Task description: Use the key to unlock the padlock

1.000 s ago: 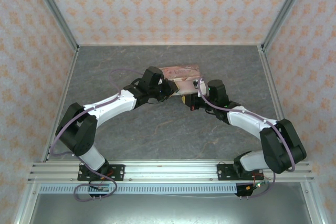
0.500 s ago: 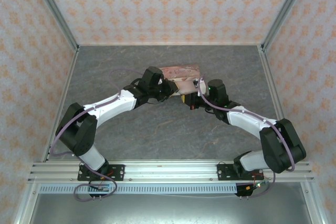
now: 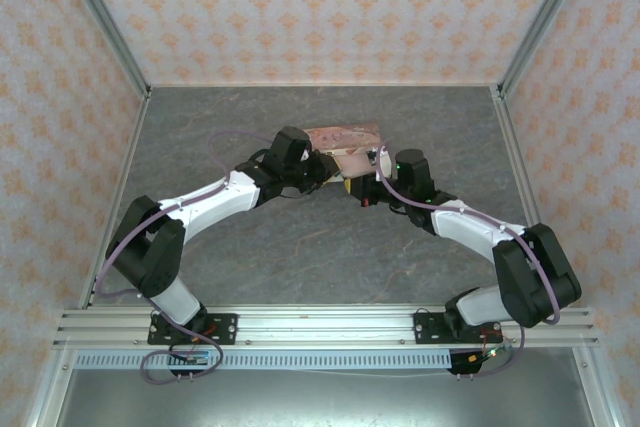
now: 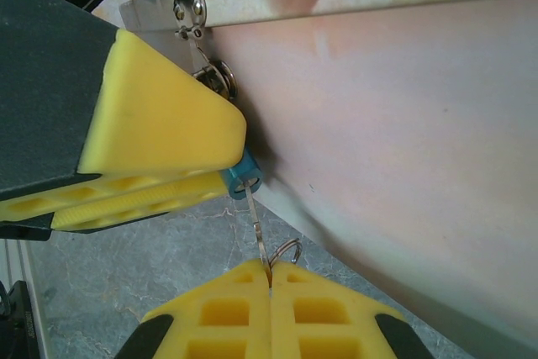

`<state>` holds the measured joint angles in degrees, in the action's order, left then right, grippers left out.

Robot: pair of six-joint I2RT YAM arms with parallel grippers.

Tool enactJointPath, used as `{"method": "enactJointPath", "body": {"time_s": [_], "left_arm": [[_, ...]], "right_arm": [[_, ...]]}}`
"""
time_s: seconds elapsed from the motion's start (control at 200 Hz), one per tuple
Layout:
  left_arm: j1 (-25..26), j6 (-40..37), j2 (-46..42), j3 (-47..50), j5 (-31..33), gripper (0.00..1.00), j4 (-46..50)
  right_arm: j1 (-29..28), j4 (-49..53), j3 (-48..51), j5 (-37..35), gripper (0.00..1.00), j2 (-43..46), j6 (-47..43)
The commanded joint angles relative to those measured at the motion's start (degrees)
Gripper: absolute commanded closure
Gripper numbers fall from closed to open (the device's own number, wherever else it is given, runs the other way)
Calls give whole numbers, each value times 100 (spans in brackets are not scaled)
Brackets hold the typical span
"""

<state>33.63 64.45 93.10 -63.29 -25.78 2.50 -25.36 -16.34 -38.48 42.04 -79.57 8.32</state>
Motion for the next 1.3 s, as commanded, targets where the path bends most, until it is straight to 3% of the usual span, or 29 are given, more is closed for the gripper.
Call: {"method": "enactJointPath", "body": {"time_s": [0.0,0.215,0.901,1.296], "left_arm": [[-34,-182,-88,-193,-223,96,-264],[-40,-284,-84,-245,-457,96,-186],[-36,-446,-73,-311,-336,96,34],[-40,-432,-52,-289,-399,97,23]], "right_arm": [[-46,-335,-203,87,100,-66,-14],[-42,-228,-326,138,100,-157,-167],[-47,357,-446,116,100,-314,-539],[-43,36,-414,155,100,-313,-338]]}}
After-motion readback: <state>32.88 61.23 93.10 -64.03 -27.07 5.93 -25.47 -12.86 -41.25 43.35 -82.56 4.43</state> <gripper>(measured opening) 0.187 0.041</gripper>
